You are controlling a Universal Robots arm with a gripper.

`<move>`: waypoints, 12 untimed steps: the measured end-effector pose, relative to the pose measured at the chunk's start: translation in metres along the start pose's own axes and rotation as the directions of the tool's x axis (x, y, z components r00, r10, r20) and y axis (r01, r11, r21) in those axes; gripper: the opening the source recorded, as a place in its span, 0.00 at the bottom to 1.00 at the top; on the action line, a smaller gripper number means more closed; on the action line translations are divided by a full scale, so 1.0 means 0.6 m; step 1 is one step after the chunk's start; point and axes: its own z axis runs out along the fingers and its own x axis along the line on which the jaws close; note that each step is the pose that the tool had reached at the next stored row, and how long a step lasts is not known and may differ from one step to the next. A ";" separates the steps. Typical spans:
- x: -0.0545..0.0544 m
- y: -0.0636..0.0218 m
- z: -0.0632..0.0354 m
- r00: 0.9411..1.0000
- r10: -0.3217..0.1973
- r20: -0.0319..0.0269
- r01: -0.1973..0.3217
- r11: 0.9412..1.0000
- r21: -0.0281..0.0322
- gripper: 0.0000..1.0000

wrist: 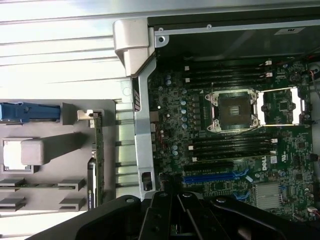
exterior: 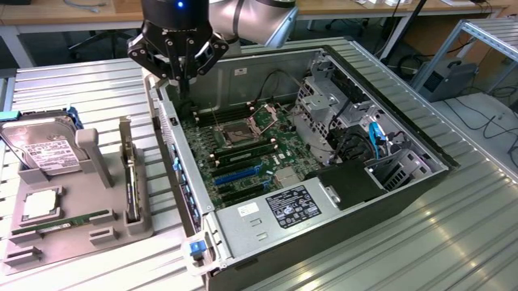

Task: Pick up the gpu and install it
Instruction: 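Reach for the gpu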

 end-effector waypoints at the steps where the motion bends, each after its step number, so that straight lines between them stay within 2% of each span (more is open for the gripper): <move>1: 0.000 0.000 0.000 1.000 0.000 0.000 0.000 1.000 0.000 0.11; 12: 0.007 -0.001 0.000 1.000 0.000 0.000 0.000 1.000 0.000 0.11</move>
